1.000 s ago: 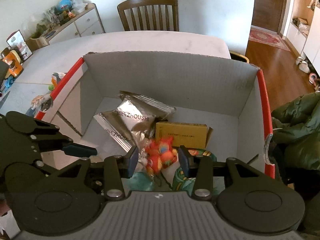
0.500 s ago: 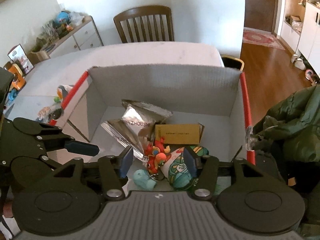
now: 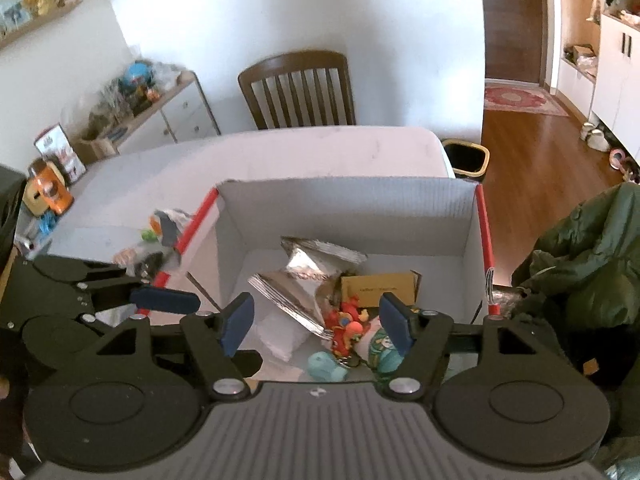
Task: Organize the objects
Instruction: 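Withdraw both tools from the box back over the table pile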
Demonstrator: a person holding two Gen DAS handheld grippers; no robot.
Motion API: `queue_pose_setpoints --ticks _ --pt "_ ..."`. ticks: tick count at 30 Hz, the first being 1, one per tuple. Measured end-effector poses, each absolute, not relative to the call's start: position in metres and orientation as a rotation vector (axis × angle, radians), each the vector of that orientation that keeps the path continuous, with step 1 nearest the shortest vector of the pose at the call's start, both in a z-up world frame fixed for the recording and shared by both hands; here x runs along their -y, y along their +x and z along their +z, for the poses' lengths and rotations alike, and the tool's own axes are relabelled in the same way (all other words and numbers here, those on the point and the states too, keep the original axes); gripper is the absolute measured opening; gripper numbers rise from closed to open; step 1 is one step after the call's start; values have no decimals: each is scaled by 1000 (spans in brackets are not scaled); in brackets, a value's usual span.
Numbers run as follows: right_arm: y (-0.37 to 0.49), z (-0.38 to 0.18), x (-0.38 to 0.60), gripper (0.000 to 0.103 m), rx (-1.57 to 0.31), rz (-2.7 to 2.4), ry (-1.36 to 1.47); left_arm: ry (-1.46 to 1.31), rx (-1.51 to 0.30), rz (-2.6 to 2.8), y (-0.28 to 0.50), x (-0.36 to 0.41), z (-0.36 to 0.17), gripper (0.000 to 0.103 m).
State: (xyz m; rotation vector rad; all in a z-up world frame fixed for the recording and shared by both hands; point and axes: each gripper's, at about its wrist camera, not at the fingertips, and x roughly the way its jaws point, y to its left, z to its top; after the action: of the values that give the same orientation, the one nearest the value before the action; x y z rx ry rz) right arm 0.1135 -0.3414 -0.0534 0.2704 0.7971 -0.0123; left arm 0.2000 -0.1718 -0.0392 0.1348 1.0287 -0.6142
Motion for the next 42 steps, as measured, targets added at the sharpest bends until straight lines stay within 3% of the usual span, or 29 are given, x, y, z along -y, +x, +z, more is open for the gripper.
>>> queue_pose_setpoints --ticks 9,20,42 --pt "98 -19 318 78 -713 -19 285 94 -929 -628 188 137 -14 84" --pt "99 9 263 83 -652 -24 302 48 -845 -628 186 72 8 101" --pt "164 2 144 84 -691 -30 283 -40 -791 -574 226 -72 -8 102"
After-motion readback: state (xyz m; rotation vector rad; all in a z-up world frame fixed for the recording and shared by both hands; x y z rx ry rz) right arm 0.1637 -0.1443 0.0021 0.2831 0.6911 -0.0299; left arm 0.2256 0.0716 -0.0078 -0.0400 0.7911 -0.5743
